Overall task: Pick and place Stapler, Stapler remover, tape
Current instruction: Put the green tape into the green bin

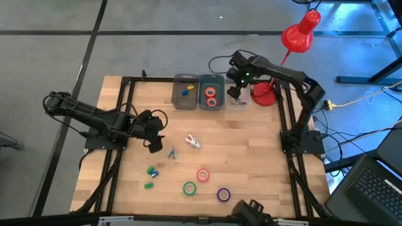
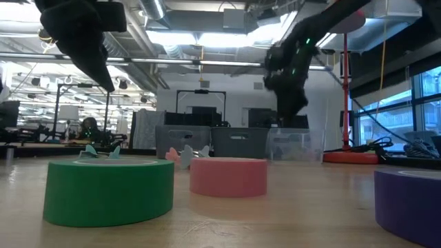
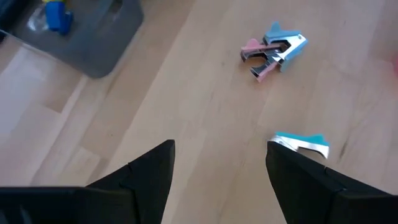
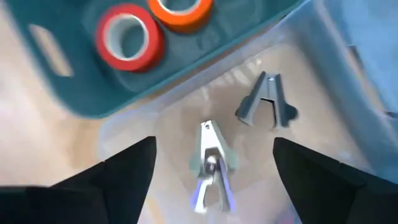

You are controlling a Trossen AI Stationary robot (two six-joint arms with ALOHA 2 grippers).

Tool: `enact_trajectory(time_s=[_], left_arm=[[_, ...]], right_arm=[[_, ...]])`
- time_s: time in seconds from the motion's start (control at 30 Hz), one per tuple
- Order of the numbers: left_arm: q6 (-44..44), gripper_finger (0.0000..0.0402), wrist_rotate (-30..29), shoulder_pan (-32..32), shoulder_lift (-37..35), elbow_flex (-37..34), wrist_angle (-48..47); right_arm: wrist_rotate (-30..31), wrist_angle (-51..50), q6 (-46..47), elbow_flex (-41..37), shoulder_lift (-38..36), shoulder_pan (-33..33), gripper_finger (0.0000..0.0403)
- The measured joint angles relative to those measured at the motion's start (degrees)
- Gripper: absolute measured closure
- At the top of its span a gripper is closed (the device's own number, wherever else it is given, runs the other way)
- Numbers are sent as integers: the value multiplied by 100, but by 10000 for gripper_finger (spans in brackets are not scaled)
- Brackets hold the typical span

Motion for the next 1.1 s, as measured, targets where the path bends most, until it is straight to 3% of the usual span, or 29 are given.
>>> enact_trajectory(time_s=[0.43,0.9,1.1], left_arm=[[224,160,548,0,2,0,0],[299,160,638,0,0,2,0],[302,160,640,0,0,2,5]], right_arm=[[-247,-616,1287,-133,-2328,984,89],[1568,-1705,3350,-142,-3262,2688,89],[1860,-1727,3800,-144,-3264,3247,89]])
